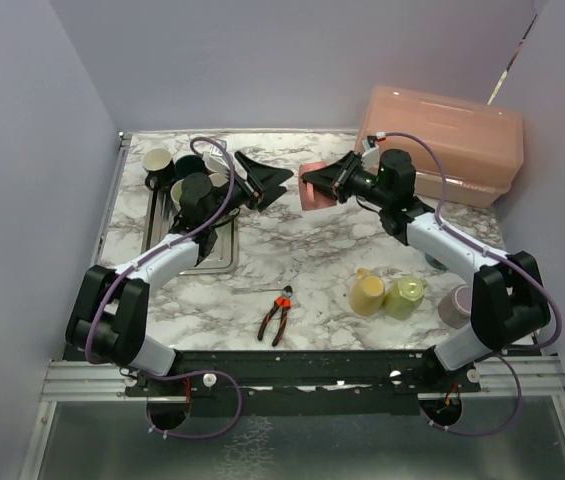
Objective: Turn the mug right side up
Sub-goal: Pick up the cup at the center of the board, then turn over the cup at the center of the board, then place the cup on the tray.
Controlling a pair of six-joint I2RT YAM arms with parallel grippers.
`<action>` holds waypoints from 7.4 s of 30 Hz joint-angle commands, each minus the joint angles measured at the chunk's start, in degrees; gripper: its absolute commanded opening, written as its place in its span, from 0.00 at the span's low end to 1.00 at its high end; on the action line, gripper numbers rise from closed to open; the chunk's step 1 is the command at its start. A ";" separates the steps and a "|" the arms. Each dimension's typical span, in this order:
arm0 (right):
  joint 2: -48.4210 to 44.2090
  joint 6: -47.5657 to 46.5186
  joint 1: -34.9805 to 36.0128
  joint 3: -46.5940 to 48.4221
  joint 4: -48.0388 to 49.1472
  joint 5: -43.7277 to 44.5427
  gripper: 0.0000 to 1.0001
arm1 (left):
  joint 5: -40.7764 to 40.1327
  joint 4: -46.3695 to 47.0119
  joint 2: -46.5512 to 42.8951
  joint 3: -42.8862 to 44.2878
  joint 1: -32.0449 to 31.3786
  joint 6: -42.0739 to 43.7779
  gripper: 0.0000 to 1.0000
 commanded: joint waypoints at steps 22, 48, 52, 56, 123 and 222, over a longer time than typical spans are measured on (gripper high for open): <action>7.03 -5.02 3.11 19.32 -35.58 8.18 0.00 | -11.89 -27.11 0.74 8.08 -8.27 33.82 0.67; 9.50 0.14 4.75 23.35 -42.22 12.11 0.00 | -25.44 -46.18 10.43 20.72 -16.27 37.33 0.34; 9.46 -0.28 4.84 22.92 -42.74 12.92 0.01 | -26.19 -47.46 10.68 21.26 -16.30 39.67 0.03; 8.49 -2.64 4.84 21.98 -42.88 14.54 0.01 | -26.41 -49.72 10.22 22.22 -16.06 42.71 0.00; -2.06 -22.34 -0.41 15.68 -44.13 32.07 0.52 | -2.95 6.44 -11.15 -23.68 46.95 -50.94 0.00; 35.64 -48.70 28.82 36.40 -20.00 16.93 0.01 | 7.51 -19.59 -20.13 -33.40 39.39 -30.62 0.52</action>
